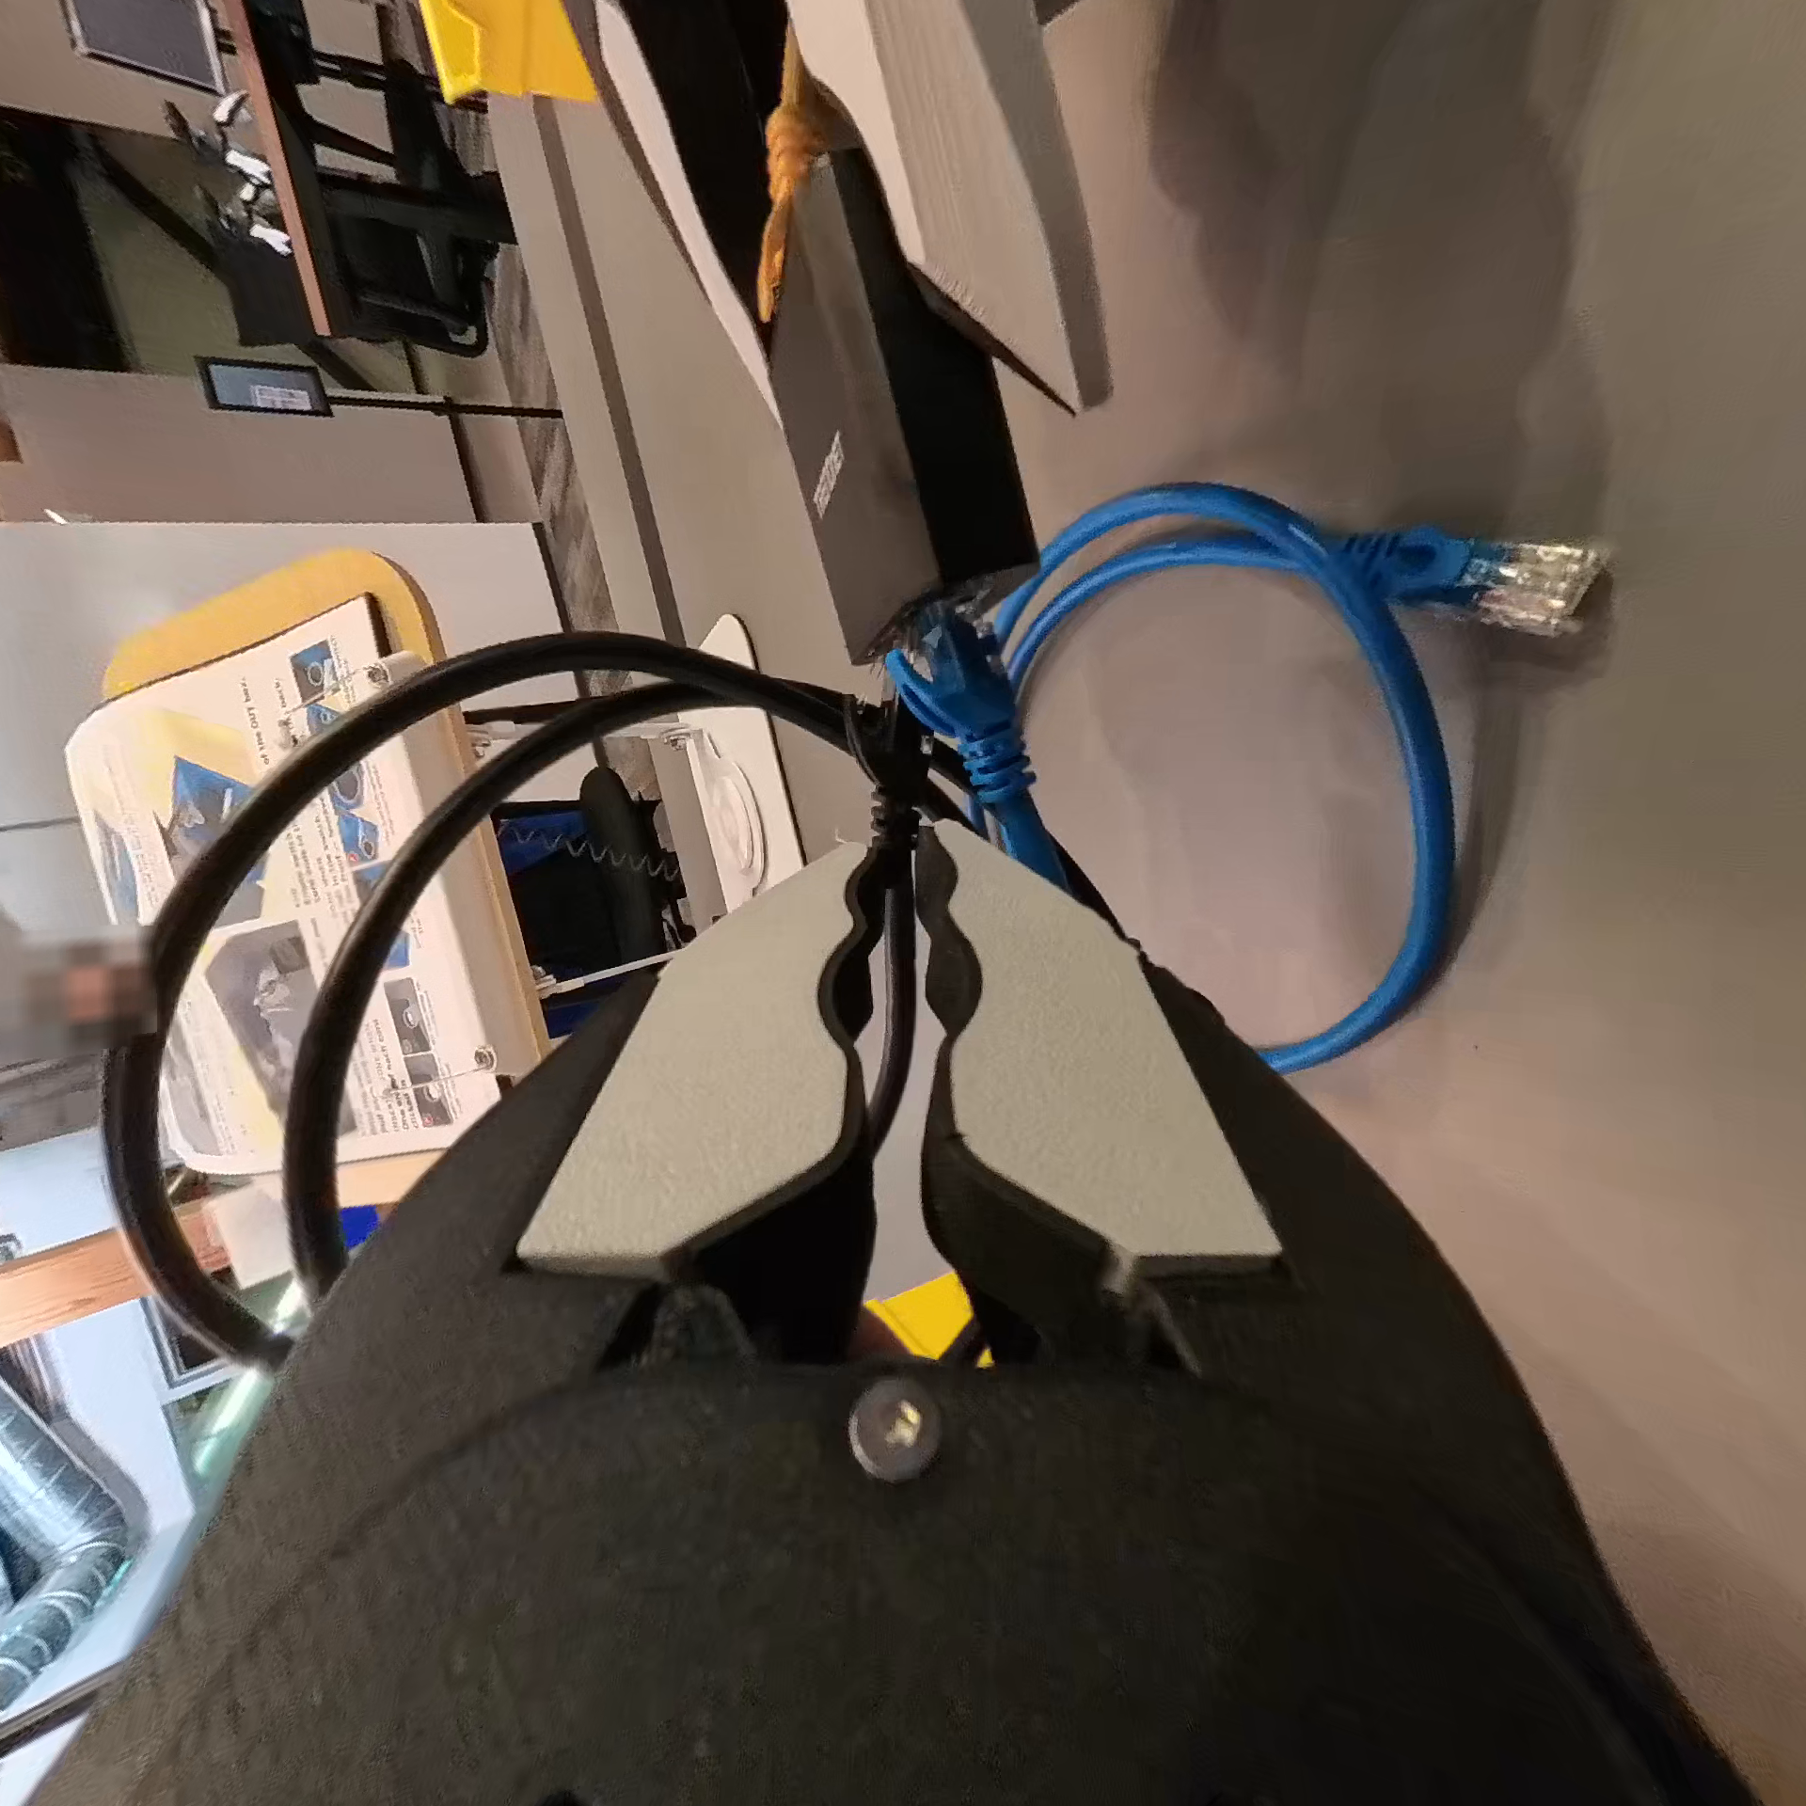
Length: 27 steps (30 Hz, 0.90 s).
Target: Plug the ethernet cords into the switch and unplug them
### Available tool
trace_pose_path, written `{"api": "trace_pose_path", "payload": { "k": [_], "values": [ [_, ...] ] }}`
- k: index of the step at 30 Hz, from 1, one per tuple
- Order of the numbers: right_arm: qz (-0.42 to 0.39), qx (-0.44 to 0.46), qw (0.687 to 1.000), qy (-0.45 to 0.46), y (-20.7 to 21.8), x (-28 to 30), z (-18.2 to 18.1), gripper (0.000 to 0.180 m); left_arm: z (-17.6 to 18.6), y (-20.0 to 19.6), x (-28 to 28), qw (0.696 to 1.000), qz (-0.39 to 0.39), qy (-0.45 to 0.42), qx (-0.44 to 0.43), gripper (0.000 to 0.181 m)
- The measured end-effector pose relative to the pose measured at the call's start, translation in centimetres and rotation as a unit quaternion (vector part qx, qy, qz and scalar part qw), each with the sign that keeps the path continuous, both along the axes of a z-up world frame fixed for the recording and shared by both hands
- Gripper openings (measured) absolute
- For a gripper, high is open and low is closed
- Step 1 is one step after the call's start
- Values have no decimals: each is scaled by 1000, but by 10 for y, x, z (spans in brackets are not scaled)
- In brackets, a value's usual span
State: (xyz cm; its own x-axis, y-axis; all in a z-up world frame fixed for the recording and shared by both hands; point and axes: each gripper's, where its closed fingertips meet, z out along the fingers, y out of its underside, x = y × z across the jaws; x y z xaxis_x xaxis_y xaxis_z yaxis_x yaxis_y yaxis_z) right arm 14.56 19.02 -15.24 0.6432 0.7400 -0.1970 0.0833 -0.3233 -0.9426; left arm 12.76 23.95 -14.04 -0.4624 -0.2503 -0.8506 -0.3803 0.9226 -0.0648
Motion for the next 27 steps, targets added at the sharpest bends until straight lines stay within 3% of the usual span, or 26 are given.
{"api": "trace_pose_path", "payload": {
  "k": [7,14,27],
  "values": [
    [-1,9,1000,23,0,2,7,60,0,-2,1,999,20,-16,-40,6],
    [-3,-11,1000,-13,2,-1,-7,60,-22,0,-3,997,36,27,-66,7],
    [4,28,1000,-6,-2,-2,3,60,-16,-9,-6,944,83,81,-308,8]
  ]
}}
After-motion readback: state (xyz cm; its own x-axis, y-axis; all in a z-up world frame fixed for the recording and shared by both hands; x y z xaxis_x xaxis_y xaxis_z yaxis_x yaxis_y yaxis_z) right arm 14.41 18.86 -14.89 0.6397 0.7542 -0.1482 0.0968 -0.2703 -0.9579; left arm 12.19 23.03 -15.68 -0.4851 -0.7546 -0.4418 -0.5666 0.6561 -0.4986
